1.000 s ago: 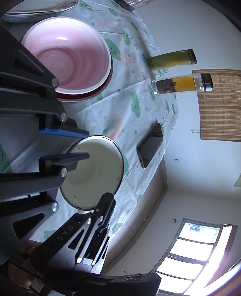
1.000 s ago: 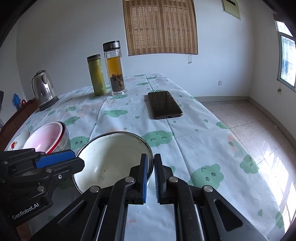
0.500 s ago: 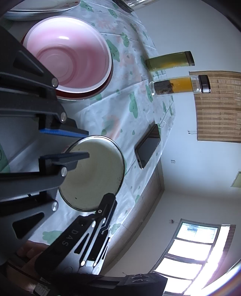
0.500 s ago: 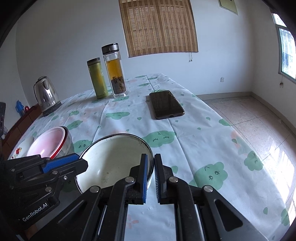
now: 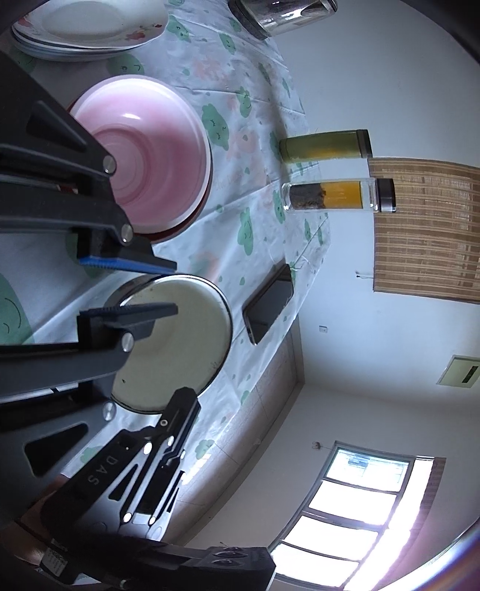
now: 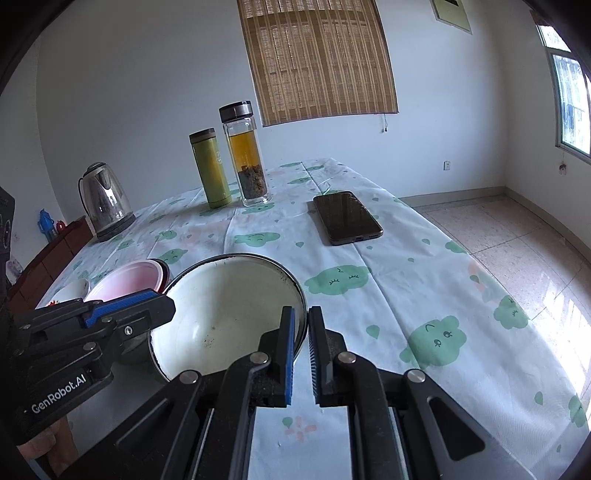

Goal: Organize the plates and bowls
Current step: 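Lift the enamel bowl with both grippers over the pink bowl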

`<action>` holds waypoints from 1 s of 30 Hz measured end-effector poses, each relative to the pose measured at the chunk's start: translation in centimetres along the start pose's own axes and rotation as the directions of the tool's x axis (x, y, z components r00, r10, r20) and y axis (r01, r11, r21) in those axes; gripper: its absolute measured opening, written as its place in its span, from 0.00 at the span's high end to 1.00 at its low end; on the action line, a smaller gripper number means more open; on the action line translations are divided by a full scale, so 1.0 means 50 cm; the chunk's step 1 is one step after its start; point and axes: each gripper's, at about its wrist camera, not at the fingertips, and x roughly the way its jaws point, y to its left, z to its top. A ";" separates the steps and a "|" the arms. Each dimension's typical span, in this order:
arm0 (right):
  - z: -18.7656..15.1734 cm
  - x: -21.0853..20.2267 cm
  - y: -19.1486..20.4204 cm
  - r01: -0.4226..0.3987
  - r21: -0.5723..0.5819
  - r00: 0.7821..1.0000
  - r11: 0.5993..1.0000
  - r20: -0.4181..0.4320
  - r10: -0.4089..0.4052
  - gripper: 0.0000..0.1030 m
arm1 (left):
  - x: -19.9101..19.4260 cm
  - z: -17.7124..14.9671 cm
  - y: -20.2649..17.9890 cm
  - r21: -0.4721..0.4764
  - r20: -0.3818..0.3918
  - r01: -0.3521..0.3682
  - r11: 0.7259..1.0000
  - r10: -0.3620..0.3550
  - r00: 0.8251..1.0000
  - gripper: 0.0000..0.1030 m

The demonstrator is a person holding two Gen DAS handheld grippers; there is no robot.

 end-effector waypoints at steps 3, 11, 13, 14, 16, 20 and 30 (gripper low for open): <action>0.010 -0.022 0.015 -0.004 -0.012 1.000 1.000 0.022 0.004 0.92 | -0.017 0.001 0.010 -0.016 0.015 0.007 1.000 -0.007 1.000 0.88; 0.039 -0.075 0.063 -0.010 -0.060 0.997 0.998 0.075 0.014 0.92 | -0.063 0.010 0.038 -0.055 0.060 0.022 0.998 -0.019 0.998 0.88; 0.046 -0.084 0.076 -0.011 -0.072 0.996 0.997 0.083 0.017 0.92 | -0.073 0.012 0.046 -0.061 0.071 0.025 0.998 -0.020 0.997 0.88; 0.048 -0.088 0.081 -0.011 -0.077 0.996 0.997 0.087 0.018 0.92 | -0.080 0.012 0.049 -0.065 0.078 0.026 0.998 -0.021 0.997 0.88; 0.052 -0.093 0.091 -0.016 -0.084 0.996 0.996 0.089 0.024 0.92 | -0.091 0.014 0.057 -0.070 0.090 0.024 0.997 -0.018 0.996 0.88; 0.058 -0.100 0.110 -0.027 -0.094 0.995 0.995 0.093 0.036 0.92 | -0.111 0.013 0.075 -0.087 0.112 0.025 0.996 -0.015 0.994 0.88; 0.072 -0.122 0.168 -0.038 -0.140 0.992 0.990 0.113 0.054 0.92 | -0.149 0.013 0.113 -0.118 0.152 0.008 0.993 0.010 0.988 0.88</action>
